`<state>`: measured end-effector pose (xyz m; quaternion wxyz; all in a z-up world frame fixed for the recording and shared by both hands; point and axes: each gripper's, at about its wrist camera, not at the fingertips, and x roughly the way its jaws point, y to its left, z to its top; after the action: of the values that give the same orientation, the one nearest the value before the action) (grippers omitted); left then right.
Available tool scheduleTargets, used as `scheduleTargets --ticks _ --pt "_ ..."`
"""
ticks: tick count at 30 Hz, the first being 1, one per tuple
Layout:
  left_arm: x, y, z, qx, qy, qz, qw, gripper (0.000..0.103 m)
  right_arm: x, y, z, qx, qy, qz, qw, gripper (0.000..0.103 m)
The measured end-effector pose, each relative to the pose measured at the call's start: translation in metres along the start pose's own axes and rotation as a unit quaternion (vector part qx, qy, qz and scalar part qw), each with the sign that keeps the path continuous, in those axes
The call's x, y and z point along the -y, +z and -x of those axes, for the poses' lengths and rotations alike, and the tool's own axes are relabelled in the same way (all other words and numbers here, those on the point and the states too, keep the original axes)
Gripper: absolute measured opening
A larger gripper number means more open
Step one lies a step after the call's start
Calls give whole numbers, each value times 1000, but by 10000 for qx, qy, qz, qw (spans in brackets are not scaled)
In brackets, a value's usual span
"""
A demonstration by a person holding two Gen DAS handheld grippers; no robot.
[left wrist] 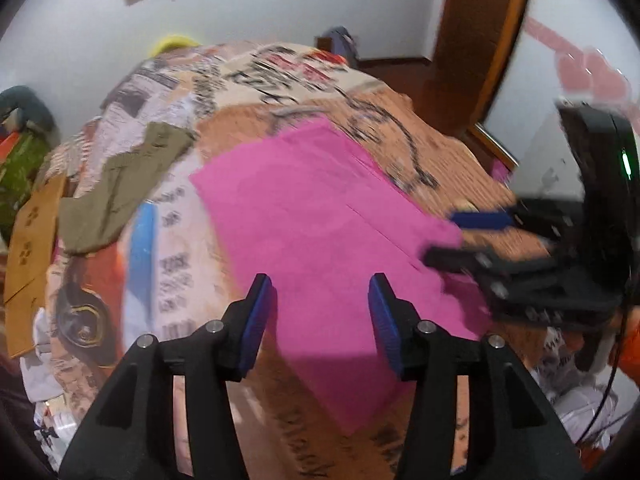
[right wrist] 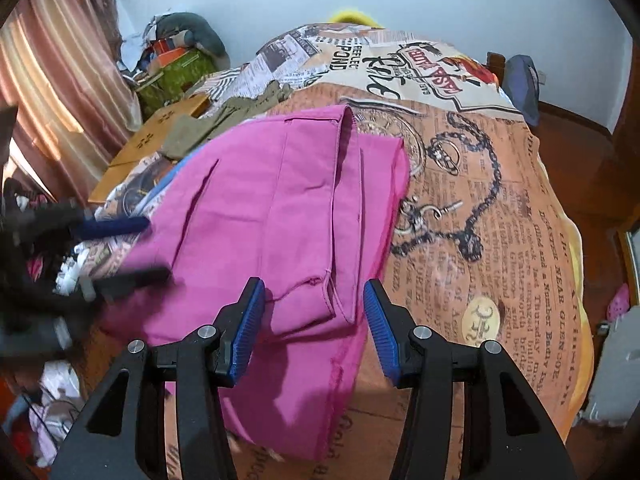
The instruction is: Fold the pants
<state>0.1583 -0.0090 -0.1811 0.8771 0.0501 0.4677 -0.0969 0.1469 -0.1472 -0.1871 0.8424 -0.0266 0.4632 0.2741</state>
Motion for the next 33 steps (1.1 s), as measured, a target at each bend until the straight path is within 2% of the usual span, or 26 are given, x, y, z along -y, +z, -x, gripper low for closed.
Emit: scheduleTargets --ticks 5,7,10,12,16,18,20,23,27,33 --pt "-37 31 6 225 326 254 9989 51 -2 1 15 38 -27 135 9999 48" --pt "-49 44 4 311 491 224 9981 57 -2 1 23 92 64 105 9999 48" --pt "-64 62 -6 445 907 80 9948 59 -5 -3 30 140 137 94 9998 48" --pt "-72 73 -16 442 1045 14 9935 62 -8 -8 32 106 190 109 9997 48" --pt "-85 91 -56 122 1084 -80 9940 65 -12 -17 20 -145 310 146 9993 48" --pt "-86 94 -78 -93 1241 -223 9920 65 -15 -24 8 -349 283 240 9987 48" --pt "-87 92 -101 -390 1364 -411 9890 65 -14 -28 5 -319 303 282 9986 48" --pt "-89 82 -122 -717 1333 -564 9869 66 -7 -25 3 -370 277 352 9983 50" --pt "-96 73 -118 -707 1183 -597 9887 66 12 -17 -6 -556 416 260 9972 51" --pt "-111 52 -107 -823 961 -454 9909 66 35 1 -24 -667 136 342 9971 51"
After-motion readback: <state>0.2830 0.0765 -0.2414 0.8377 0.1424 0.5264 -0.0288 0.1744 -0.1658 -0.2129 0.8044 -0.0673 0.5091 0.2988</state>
